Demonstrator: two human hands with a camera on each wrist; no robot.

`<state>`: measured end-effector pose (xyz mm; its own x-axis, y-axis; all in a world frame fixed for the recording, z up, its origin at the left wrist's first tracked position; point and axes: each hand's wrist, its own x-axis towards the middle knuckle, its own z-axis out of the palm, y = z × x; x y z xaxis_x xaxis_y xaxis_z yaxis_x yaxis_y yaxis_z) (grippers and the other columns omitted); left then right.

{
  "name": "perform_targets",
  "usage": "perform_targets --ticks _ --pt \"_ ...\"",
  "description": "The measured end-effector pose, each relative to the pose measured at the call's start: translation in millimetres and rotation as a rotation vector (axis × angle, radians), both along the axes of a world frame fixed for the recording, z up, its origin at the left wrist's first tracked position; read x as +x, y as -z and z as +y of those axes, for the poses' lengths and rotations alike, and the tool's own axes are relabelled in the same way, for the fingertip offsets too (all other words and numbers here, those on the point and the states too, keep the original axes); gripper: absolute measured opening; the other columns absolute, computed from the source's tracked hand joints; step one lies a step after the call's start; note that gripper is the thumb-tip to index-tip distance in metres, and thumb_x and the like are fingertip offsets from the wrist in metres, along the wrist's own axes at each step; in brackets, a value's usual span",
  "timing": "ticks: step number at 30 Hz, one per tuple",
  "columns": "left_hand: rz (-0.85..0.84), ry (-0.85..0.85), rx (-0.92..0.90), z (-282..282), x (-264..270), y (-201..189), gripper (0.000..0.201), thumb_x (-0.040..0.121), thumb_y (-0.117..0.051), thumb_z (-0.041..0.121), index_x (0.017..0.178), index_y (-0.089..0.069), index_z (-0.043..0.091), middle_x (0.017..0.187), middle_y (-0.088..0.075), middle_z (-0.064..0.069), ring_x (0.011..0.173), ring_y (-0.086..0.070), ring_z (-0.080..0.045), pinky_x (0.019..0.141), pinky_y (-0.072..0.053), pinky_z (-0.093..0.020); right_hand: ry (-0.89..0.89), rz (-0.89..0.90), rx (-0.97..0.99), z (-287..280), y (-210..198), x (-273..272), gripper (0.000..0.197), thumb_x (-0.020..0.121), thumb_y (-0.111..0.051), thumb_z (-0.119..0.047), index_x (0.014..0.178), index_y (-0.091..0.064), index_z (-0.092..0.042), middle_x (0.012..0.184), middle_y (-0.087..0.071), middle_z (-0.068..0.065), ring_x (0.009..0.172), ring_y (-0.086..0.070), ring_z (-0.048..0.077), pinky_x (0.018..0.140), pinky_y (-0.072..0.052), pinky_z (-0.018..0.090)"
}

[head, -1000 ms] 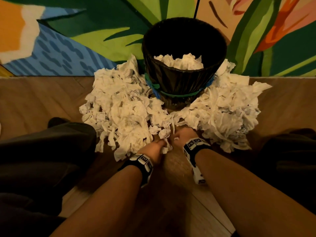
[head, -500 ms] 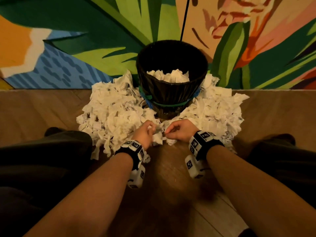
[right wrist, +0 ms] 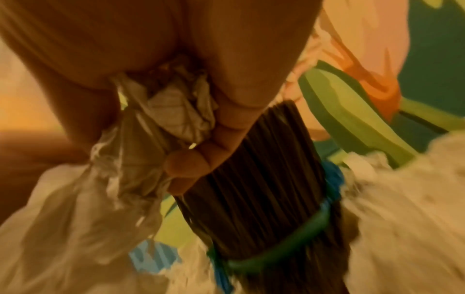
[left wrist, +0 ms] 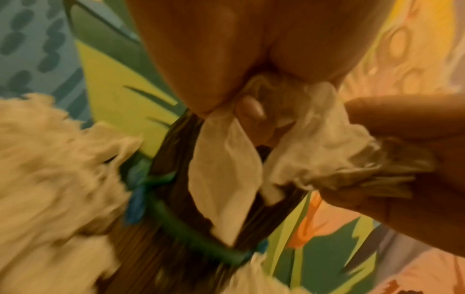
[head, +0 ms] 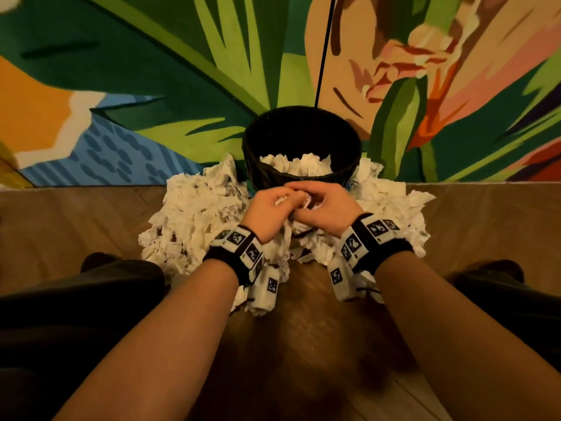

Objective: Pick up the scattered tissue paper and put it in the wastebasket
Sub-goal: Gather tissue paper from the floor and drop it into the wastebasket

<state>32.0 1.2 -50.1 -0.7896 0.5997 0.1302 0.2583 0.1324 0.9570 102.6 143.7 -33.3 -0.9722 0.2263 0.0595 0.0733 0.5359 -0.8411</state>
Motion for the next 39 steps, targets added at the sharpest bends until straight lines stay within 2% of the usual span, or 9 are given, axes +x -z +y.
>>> perform_targets --ticks 4,9,13,18,22,27,31,36,39 --pt "0.120 -0.064 0.065 15.4 -22.5 -48.8 0.012 0.093 -0.067 0.021 0.088 -0.077 0.017 0.074 -0.072 0.010 0.072 -0.065 0.001 0.071 -0.049 -0.016 0.155 0.212 0.062 9.1 -40.8 -16.2 0.032 0.079 -0.076 -0.019 0.110 -0.075 -0.025 0.103 -0.074 -0.010 0.099 -0.065 -0.004 0.094 -0.049 0.018" --pt "0.225 -0.169 0.029 25.1 -50.6 -62.0 0.019 0.096 -0.061 0.024 0.084 -0.073 0.014 0.066 -0.065 0.008 0.062 -0.056 0.005 0.065 -0.041 -0.010 0.396 0.287 0.045 33.3 -56.1 -35.0 0.013 0.086 -0.069 -0.024 0.093 -0.080 -0.020 0.076 -0.071 -0.012 0.071 -0.063 -0.007 0.073 -0.049 0.011" --pt "0.159 -0.282 0.013 42.4 -71.5 -59.4 0.033 0.102 -0.045 0.028 0.075 -0.055 0.012 0.066 -0.046 0.005 0.061 -0.042 -0.009 0.062 -0.034 -0.028 0.522 0.249 0.048 47.1 -49.6 -56.6 0.015 0.085 -0.066 -0.034 0.080 -0.077 -0.025 0.067 -0.066 -0.008 0.066 -0.059 0.005 0.065 -0.046 0.020" --pt "0.029 -0.198 -0.009 68.2 -92.7 -72.6 0.037 0.099 -0.033 0.019 0.127 -0.057 0.019 0.132 -0.051 -0.005 0.114 -0.049 -0.015 0.095 -0.037 -0.025 0.583 0.203 0.069 52.0 -45.5 -87.1 0.020 0.091 -0.059 -0.039 0.080 -0.068 -0.025 0.066 -0.059 -0.009 0.069 -0.055 0.012 0.063 -0.040 0.025" --pt "0.078 -0.145 -0.259 74.5 -103.0 -68.1 0.050 0.102 -0.032 0.020 0.152 -0.032 0.018 0.157 -0.030 -0.010 0.143 -0.030 -0.021 0.114 -0.023 -0.029 0.516 0.113 0.020 58.8 -48.2 -99.3 0.031 0.097 -0.050 -0.042 0.108 -0.070 -0.021 0.101 -0.069 -0.003 0.093 -0.058 0.013 0.077 -0.042 0.023" --pt "0.171 -0.367 0.121 39.6 -95.0 -50.5 0.035 0.094 -0.042 0.008 0.123 -0.063 0.010 0.124 -0.062 -0.005 0.114 -0.057 -0.013 0.102 -0.044 -0.029 0.557 0.155 0.055 73.4 -38.5 -75.1 0.034 0.098 -0.048 -0.035 0.093 -0.077 -0.019 0.105 -0.071 -0.002 0.099 -0.059 0.011 0.084 -0.041 0.023" --pt "0.172 -0.534 0.256 -4.9 -84.9 -26.2 0.024 0.089 -0.042 0.012 0.096 -0.064 0.018 0.086 -0.062 0.008 0.075 -0.055 -0.001 0.071 -0.046 -0.018 0.833 0.265 -0.107 86.4 -10.9 -31.7 0.037 0.093 -0.050 -0.027 0.057 -0.052 -0.022 0.066 -0.054 -0.004 0.060 -0.044 0.005 0.063 -0.031 0.028" --pt "0.112 -0.476 -0.124 -46.5 -53.4 44.9 0.019 0.095 -0.046 0.019 0.090 -0.064 0.023 0.070 -0.060 -0.002 0.058 -0.052 -0.019 0.059 -0.044 -0.031 0.999 0.087 -0.389 76.5 50.1 9.8 0.027 0.089 -0.051 -0.028 0.067 -0.047 -0.013 0.069 -0.038 0.011 0.065 -0.034 0.021 0.060 -0.031 0.036" --pt "0.152 -0.182 -0.558 -58.6 -12.9 90.1 0.013 0.096 -0.050 0.026 0.096 -0.063 0.026 0.075 -0.064 -0.003 0.058 -0.055 -0.015 0.058 -0.047 -0.030 0.787 -0.123 -0.148 46.2 91.0 22.2 0.034 0.090 -0.055 -0.033 0.077 -0.061 -0.001 0.068 -0.053 0.010 0.063 -0.046 0.020 0.061 -0.041 0.031"
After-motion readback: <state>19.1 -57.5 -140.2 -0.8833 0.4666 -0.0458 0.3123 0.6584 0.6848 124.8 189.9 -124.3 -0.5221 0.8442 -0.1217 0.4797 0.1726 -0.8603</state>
